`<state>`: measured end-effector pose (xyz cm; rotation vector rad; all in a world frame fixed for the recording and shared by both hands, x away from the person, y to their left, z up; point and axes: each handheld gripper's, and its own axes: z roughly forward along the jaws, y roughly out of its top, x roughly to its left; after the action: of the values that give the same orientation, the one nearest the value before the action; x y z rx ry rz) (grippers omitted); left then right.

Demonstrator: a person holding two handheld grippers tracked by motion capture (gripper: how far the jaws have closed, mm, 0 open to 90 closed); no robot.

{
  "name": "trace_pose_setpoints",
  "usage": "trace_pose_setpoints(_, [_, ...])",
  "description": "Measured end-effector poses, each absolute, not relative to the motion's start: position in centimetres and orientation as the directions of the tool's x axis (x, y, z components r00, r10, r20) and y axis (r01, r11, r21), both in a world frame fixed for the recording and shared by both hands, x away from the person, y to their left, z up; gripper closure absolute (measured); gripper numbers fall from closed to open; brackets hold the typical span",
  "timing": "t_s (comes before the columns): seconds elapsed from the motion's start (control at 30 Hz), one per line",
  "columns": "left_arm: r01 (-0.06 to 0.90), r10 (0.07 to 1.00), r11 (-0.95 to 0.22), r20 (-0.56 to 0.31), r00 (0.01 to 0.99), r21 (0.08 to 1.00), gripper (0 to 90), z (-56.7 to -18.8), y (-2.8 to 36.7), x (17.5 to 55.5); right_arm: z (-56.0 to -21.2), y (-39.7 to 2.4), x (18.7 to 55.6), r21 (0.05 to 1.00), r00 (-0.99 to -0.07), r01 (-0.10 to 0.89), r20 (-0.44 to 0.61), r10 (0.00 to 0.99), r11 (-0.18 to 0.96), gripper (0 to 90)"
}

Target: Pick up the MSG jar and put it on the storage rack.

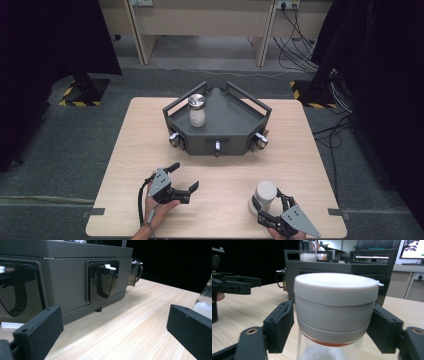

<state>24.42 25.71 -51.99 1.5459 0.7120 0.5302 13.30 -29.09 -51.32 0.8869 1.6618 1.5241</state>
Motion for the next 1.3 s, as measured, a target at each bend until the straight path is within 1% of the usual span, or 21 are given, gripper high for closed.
trace_pose_setpoints(0.27, [0.129,0.709,-0.018,-0.079,0.701,0.991,0.1,-52.0,25.7,24.5,-51.2,-29.2,13.5,0.996,-0.518,0.039,-0.051,0.854,0.083,34.1])
trace_pose_setpoints(0.53, [0.13,0.709,-0.016,-0.081,0.701,0.991,0.1,-52.0,25.8,24.5,-50.9,-29.1,13.5,0.995,-0.519,0.041,-0.06,0.853,0.095,34.5])
trace_pose_setpoints(0.7, [0.13,0.708,-0.014,-0.082,0.701,0.991,0.1,-52.0,25.8,24.5,-50.7,-29.2,13.3,0.996,-0.509,0.051,-0.04,0.86,0.077,34.4])
trace_pose_setpoints(0.8, [0.128,0.708,-0.014,-0.08,0.701,0.992,0.1,-52.0,25.8,24.5,-50.4,-29.2,13.1,0.996,-0.505,0.042,-0.047,0.862,0.078,34.4])
trace_pose_setpoints(1.3, [0.127,0.709,-0.01,-0.083,0.701,0.992,0.1,-52.0,25.8,24.4,-48.7,-29.0,13.1,0.997,-0.537,0.018,-0.056,0.841,0.078,34.4])
